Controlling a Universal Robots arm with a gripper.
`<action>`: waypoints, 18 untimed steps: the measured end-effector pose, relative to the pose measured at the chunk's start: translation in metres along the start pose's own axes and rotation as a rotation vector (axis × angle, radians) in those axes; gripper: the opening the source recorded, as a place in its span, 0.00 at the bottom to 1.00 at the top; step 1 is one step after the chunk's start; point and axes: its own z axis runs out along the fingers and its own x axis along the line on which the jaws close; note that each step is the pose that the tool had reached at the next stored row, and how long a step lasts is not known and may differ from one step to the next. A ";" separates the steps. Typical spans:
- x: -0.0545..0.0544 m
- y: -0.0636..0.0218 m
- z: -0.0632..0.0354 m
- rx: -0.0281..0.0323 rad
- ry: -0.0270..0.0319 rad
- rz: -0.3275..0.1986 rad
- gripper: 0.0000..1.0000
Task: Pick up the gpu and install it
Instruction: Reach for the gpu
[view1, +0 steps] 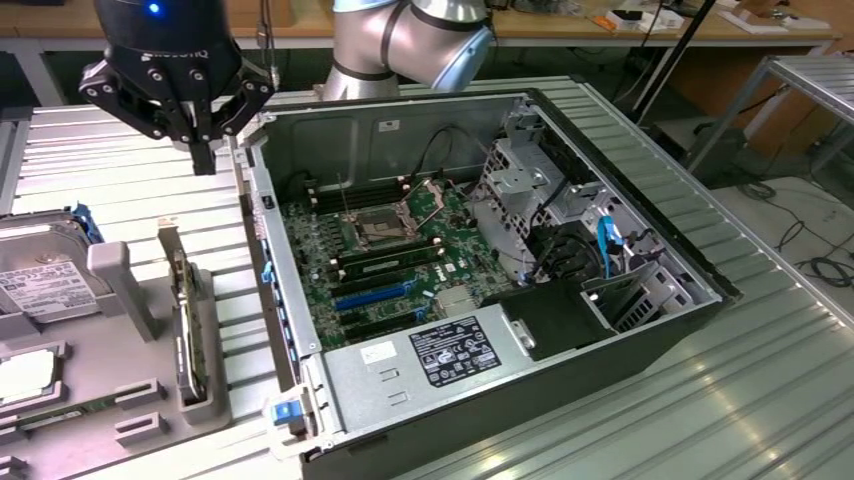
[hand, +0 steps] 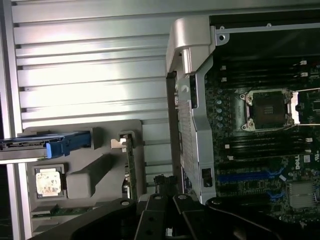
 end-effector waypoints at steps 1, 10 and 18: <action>0.002 -0.0003 -0.0001 0.0000 0.0000 0.000 0.11; 0.020 -0.0019 -0.0006 0.0000 0.0000 0.000 0.11; 0.032 -0.0028 -0.0009 -0.0001 0.0000 0.000 0.11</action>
